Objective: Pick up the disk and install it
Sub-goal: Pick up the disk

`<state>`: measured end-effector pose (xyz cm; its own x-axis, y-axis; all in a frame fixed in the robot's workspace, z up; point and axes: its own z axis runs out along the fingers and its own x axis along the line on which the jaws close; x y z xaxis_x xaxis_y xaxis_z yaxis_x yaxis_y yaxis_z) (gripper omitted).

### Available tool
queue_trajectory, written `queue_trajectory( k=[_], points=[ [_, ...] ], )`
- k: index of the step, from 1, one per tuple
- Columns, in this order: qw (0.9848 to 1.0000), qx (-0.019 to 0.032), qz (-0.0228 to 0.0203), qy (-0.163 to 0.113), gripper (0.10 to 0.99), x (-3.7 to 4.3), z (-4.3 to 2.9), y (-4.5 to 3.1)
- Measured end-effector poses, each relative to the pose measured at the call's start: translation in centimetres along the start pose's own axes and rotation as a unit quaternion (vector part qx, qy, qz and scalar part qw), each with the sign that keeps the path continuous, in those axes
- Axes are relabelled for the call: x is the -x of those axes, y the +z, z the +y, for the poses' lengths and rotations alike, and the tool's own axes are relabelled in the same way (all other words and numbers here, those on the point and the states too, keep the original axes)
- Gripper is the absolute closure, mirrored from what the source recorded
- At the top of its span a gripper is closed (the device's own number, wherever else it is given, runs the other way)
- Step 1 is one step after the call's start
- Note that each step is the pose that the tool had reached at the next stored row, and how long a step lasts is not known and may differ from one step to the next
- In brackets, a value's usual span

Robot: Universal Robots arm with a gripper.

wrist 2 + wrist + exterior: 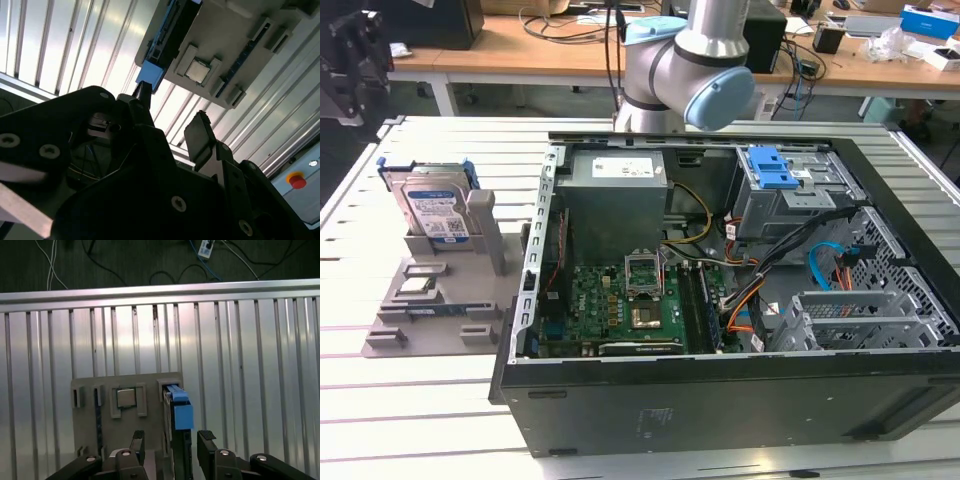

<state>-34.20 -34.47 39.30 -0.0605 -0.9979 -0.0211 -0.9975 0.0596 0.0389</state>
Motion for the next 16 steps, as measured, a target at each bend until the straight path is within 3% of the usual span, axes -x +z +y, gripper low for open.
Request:
queue_trajectory(
  k=[5, 16],
  points=[
    [1.0000, -0.0001, 0.0010, 0.000, 0.545, 0.71, -1.67, -0.04],
    [1.0000, -0.0003, 0.0051, 0.000, 0.545, 2.07, -3.87, 0.20]
  ],
)
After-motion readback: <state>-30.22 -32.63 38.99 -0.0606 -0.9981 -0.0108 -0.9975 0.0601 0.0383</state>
